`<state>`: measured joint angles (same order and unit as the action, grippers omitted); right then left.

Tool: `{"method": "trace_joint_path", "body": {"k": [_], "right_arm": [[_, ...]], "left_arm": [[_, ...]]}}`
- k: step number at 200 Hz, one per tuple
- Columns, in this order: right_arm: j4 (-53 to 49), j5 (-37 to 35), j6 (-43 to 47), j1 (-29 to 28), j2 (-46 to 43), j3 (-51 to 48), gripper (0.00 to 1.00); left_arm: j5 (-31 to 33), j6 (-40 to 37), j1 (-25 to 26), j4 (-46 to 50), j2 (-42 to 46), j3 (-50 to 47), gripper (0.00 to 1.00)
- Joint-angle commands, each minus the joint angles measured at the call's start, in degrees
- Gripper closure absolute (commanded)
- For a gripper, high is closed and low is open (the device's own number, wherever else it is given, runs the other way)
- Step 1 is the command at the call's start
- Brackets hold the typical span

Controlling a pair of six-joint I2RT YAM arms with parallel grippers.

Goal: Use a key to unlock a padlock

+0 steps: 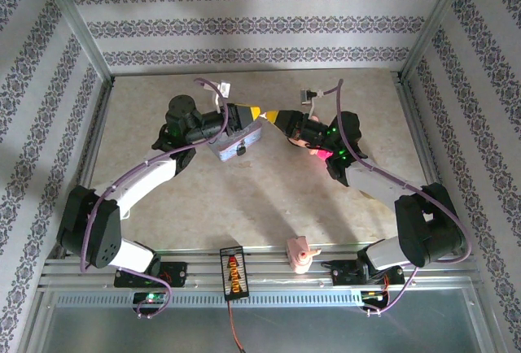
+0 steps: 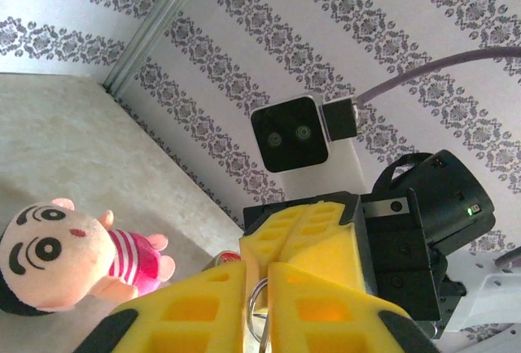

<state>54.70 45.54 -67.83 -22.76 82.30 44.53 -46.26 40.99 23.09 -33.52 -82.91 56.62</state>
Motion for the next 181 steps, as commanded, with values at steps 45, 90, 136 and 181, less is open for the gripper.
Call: {"method": "trace_joint_path", "body": {"k": [45,90,136,181], "right_arm": [[2.96,0.78,-0.46,-0.79,0.2,2.14,1.0],[2.88,0.78,-0.72,-0.88,0.04,2.4,1.0],[2.96,0.61,-0.99,-0.88,0.31,2.56,1.0],[2.87,0.79,-1.07,-0.7,0.49,2.88,1.0]], "left_arm": [[-2.0,0.56,-0.94,-3.94,0.6,-0.06,0.68],[-3.48,2.13,-0.94,-5.86,-0.63,-0.39,0.7],[-4.97,4.17,-0.92,-8.32,-2.16,-0.4,0.75],[-4.57,3.56,-1.12,-7.86,-1.65,-1.0,0.86]]}}
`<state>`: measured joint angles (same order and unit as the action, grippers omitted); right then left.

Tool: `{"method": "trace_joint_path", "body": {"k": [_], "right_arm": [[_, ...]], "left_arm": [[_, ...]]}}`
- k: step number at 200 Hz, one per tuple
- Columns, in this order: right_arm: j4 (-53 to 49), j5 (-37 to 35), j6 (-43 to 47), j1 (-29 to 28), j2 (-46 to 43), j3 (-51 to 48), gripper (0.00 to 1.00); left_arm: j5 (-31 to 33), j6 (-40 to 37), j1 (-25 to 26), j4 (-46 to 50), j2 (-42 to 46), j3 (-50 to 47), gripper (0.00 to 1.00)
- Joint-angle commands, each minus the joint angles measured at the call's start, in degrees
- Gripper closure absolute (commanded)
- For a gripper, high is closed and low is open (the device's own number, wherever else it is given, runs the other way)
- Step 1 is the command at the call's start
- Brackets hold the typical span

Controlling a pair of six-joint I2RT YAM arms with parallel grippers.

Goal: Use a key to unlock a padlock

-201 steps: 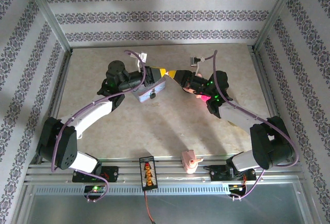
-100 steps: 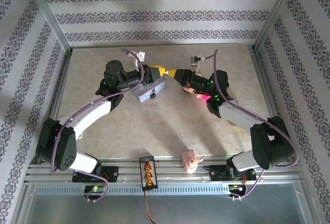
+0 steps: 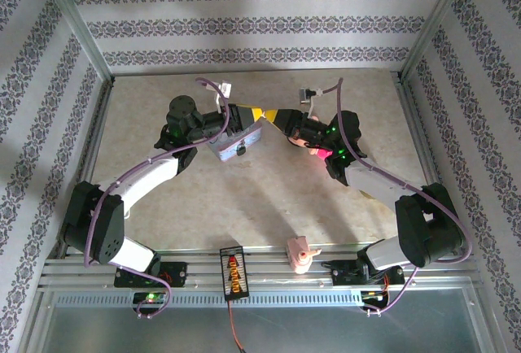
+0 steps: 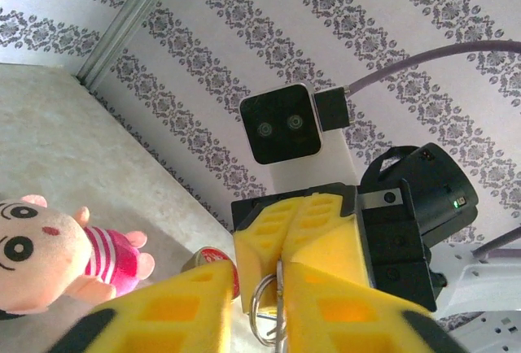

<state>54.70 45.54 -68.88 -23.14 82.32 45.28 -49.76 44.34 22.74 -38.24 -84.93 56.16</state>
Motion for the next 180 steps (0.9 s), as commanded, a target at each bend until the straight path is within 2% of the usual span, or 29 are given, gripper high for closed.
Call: {"method": "trace_joint_path", "body": {"k": [1,12,19,62,80,94,103,111,114,154,180], "right_arm": [[2.87,0.78,-0.02,-0.33,0.51,2.12,1.0],[2.87,0.86,-0.02,-0.32,0.66,2.27,1.0],[2.87,0.91,-0.02,-0.33,0.73,2.35,1.0],[2.09,1.69,0.35,0.41,0.65,2.28,0.99],[-0.46,2.31,2.03,0.96,-0.09,2.18,0.68],[-3.19,2.32,3.87,1.29,-0.95,1.86,0.55],[-4.09,2.05,5.09,1.49,-1.7,1.37,0.35],[-4.54,2.13,6.1,1.59,-2.26,1.07,0.08],[-4.73,2.26,6.52,1.6,-2.45,1.04,0.03],[-6.08,5.14,8.87,1.87,-3.87,1.49,0.02],[-7.96,6.05,12.56,1.76,-7.37,0.71,0.02]], "left_arm": [[-1.1,0.18,-0.73,-3.11,0.37,-0.53,0.87],[-0.97,-0.03,-0.82,-2.64,0.46,-0.44,0.96],[-0.96,-0.2,-0.8,-2.42,0.53,-0.35,0.99],[-0.73,-3.56,-1.38,2.35,2.21,0.08,1.0],[-0.94,-8.23,-1.51,8.78,3.94,1.62,1.0],[-1.17,-13.2,-1.48,15.93,5.47,3.57,1.0],[-1.43,-16.38,-1.49,20.88,6.35,4.99,1.0],[-1.86,-19.19,-1.52,25.14,6.97,6.28,1.0],[-2.13,-20.23,-1.49,26.73,7.12,6.84,1.0],[-6.06,-32.75,-1.52,44.84,8.78,13.09,1.0],[-8.25,-38.67,-1.52,52.36,9.73,15.58,1.0]]}}
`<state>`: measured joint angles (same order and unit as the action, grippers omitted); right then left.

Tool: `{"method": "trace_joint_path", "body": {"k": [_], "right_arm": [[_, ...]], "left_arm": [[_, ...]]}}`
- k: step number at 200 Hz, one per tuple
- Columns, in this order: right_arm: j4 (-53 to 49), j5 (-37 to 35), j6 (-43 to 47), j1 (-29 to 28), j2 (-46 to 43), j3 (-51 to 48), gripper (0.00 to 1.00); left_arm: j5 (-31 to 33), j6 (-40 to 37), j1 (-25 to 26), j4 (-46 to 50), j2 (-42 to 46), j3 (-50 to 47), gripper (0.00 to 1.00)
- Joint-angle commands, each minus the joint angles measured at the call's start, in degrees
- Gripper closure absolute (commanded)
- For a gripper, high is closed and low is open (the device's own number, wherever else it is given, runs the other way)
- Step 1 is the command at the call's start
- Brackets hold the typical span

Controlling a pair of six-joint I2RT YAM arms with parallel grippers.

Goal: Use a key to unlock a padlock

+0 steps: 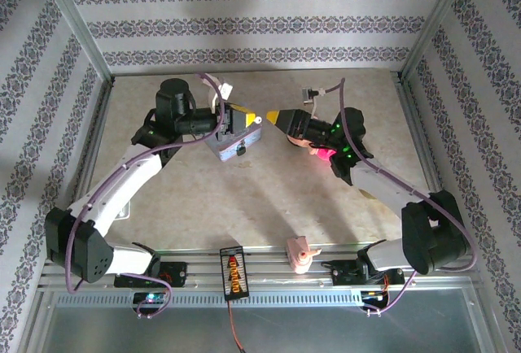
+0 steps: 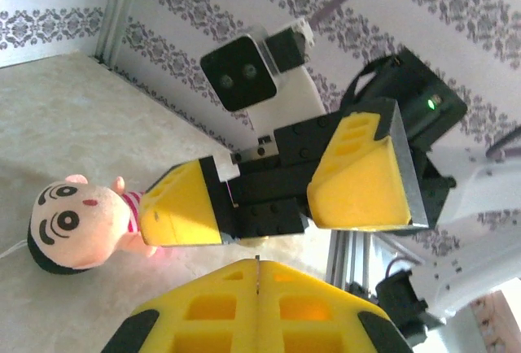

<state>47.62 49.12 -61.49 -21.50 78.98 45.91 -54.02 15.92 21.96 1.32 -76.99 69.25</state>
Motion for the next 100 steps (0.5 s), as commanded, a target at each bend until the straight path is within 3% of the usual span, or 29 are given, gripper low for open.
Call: {"method": "trace_joint_path", "body": {"k": [1,15,47,75,100], "right_arm": [[-1.13,2.47,5.43,0.13,-4.2,0.07,0.02],[-6.74,1.94,10.0,-0.36,-7.36,-0.03,0.03],[-22.29,-0.95,23.84,-3.86,-15.21,0.74,0.23],[-28.56,-0.16,29.05,-5.24,-18.9,1.14,0.38],[-33.4,2.4,32.56,-7.34,-18.51,3.7,0.44]], "left_arm": [[-4.08,-10.45,-0.71,12.99,1.86,2.52,1.0],[-4.92,-12.36,-0.77,15.46,2.45,3.4,1.0],[-8.11,-14.54,-0.69,16.91,3.41,4.4,1.0],[-11.7,-13.61,-0.61,14.38,3.95,4.14,1.0],[-14.94,-11.42,-0.6,10.48,3.94,3.44,1.0]]}}
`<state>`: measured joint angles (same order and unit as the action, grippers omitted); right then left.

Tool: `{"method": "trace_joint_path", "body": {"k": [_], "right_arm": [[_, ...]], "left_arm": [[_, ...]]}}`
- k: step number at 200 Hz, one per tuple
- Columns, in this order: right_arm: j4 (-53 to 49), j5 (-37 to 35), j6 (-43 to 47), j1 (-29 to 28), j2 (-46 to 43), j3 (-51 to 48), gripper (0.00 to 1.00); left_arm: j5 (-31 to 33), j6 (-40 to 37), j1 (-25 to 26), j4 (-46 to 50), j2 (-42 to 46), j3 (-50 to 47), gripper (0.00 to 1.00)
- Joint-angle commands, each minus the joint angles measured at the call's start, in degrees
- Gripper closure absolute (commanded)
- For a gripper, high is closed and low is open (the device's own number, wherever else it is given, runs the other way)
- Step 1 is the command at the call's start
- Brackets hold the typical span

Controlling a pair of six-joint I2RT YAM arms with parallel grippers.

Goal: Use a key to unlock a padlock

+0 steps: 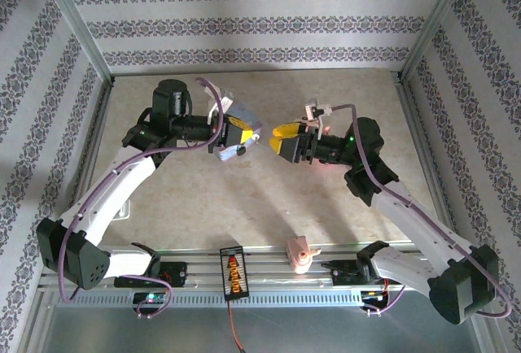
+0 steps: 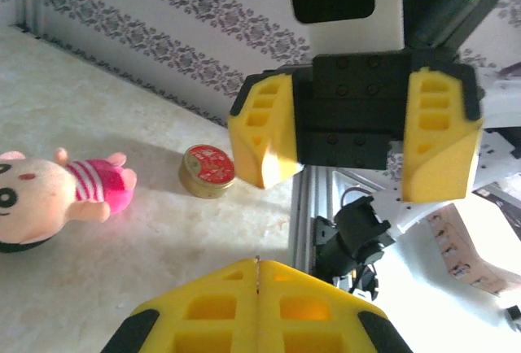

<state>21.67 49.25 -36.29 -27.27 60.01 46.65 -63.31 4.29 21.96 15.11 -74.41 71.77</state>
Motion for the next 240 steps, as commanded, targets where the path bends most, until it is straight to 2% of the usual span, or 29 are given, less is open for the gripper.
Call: {"method": "trace_joint_path", "body": {"k": [1,32,78,158,240], "right_arm": [[-7.66,2.39,7.5,-1.65,0.46,3.07,0.44],[-10.13,3.2,9.35,-2.7,2.21,5.56,0.48],[-10.79,4.97,10.09,-3.65,4.09,8.07,0.54],[-16.17,5.07,14.22,-5.96,7.04,12.62,0.63],[-16.85,5.27,14.61,-6.14,8.79,14.19,0.74]], "left_arm": [[-5.84,0.28,-0.6,-3.5,1.37,0.88,1.0],[-9.07,1.56,-0.51,-6.66,1.9,-0.48,1.0],[-8.67,-2.25,-0.43,-1.53,3.1,-0.77,1.0],[-9.07,-2.89,-0.48,-0.95,3.39,-1.83,1.0],[-9.2,-3.38,-0.51,-0.35,3.52,-2.56,1.0]]}}
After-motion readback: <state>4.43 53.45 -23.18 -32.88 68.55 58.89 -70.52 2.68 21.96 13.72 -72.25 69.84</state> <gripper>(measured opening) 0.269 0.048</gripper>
